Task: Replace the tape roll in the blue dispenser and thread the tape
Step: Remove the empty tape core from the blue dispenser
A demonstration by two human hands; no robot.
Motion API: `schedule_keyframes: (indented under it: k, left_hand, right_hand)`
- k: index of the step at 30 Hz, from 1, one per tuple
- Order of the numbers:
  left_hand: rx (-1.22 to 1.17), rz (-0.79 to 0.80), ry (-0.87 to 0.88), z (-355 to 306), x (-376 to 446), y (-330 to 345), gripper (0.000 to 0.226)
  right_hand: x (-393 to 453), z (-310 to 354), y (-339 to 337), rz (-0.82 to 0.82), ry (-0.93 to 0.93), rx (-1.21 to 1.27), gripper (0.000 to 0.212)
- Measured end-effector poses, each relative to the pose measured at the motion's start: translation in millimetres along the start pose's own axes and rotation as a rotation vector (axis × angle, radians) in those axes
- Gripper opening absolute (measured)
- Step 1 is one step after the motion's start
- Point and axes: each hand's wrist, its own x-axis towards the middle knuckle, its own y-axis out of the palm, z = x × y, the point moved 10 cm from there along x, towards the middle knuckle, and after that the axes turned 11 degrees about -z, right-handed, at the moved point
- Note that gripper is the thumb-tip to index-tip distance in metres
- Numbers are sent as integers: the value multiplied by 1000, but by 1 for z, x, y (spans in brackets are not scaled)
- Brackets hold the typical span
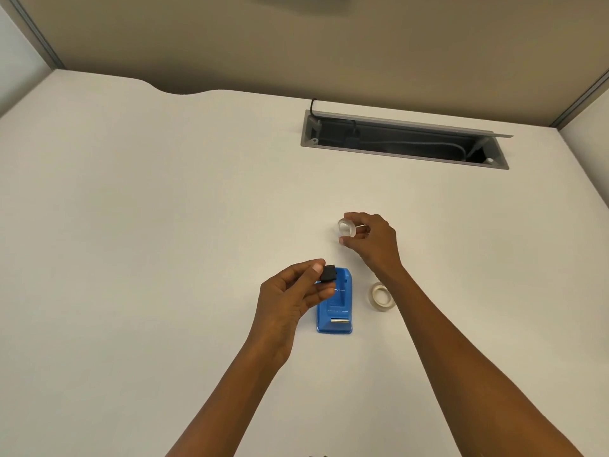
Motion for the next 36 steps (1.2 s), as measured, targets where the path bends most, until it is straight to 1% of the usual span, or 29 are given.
schedule_keyframes:
  k: [5, 9, 13, 15, 17, 20, 23, 25, 29, 34, 36]
  left_hand:
    - [0, -4, -13, 3, 1, -2, 12]
    - [2, -19, -16, 3, 2, -3, 12]
    - [-1, -13, -20, 4, 2, -3, 11]
    - [-2, -4, -21, 3, 1, -1, 11]
    - [-5, 3, -20, 3, 1, -1, 11]
    - [-9, 22, -23, 3, -1, 0, 11]
    - [3, 28, -32, 5, -2, 2, 10]
    - [12, 38, -35, 6, -4, 3, 10]
    - [16, 61, -27, 6, -8, 5, 16]
    - [35, 93, -17, 8, -14, 9, 13]
    - [41, 117, -13, 8, -17, 12, 16]
  right_hand:
    - [3, 3, 16, 44, -43, -109, 48]
    - [5, 3, 20, 54, -59, -145, 50]
    - [6, 2, 18, 77, -54, -146, 58]
    - [6, 1, 10, 74, -52, -142, 55]
    - [2, -1, -2, 88, -68, -164, 47]
    - [-15, -4, -14, 210, -140, -280, 38]
    - [-43, -12, -23, 342, -192, -437, 38]
    - [-63, -19, -31, 399, -193, -497, 41]
    - [-97, -37, -41, 496, -210, -606, 58]
    - [-106, -41, -54, 392, -220, -593, 61]
    - [-105, -32, -62, 310, -204, -496, 58]
